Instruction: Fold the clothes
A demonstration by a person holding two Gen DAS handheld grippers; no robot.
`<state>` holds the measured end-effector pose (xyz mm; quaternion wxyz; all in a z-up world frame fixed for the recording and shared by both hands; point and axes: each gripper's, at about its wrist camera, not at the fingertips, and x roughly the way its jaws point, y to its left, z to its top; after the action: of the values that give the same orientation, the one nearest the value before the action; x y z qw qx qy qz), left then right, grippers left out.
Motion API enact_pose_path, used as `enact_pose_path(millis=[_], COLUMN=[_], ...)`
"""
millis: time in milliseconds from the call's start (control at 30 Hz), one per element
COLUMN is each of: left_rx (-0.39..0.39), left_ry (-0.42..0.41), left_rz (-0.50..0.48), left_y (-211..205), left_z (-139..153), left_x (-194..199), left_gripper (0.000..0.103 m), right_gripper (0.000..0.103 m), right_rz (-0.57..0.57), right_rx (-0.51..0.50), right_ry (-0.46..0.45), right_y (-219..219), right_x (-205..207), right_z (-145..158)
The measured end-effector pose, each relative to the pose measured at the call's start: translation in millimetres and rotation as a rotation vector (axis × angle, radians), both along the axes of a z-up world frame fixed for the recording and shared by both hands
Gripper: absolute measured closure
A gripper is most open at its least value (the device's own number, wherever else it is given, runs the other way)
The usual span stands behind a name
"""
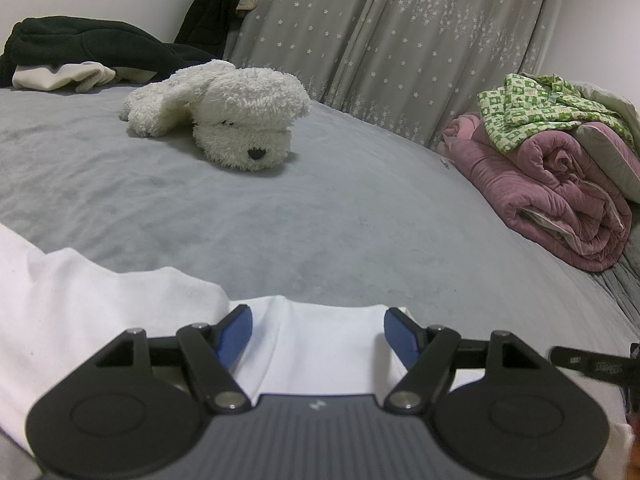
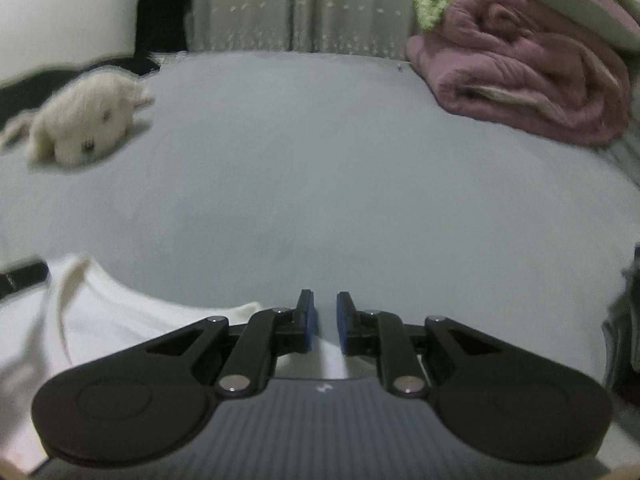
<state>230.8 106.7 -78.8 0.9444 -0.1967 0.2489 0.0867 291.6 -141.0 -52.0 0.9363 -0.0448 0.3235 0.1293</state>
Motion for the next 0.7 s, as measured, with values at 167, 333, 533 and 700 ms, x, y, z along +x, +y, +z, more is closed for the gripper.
enact_pose_path(millis=[167,333,533,700], left_rx=[0.002,0.003,0.006,-0.006], left_ry=[0.001,0.001,0.003,-0.001], left_rz=[-0.001,-0.001,0.0,0.004], left_y=[0,0,-1,-1], left_z=[0,0,0,3], left_x=[0,0,0,-4], left_gripper=[0.029,0.029,0.028,0.028], right_gripper=[0.072,0.072,0.072,0.072], right_rz=[-0.026,-0.053,-0.082,-0.132], right_rx=[0.055,0.055,0.092,0.235], right_ry=[0.003,0.018,0.078,0.164], right_y=[-35,-62,-81,-98], right_x=[-34,-77,-121,-159], right_z=[21,31,32,23])
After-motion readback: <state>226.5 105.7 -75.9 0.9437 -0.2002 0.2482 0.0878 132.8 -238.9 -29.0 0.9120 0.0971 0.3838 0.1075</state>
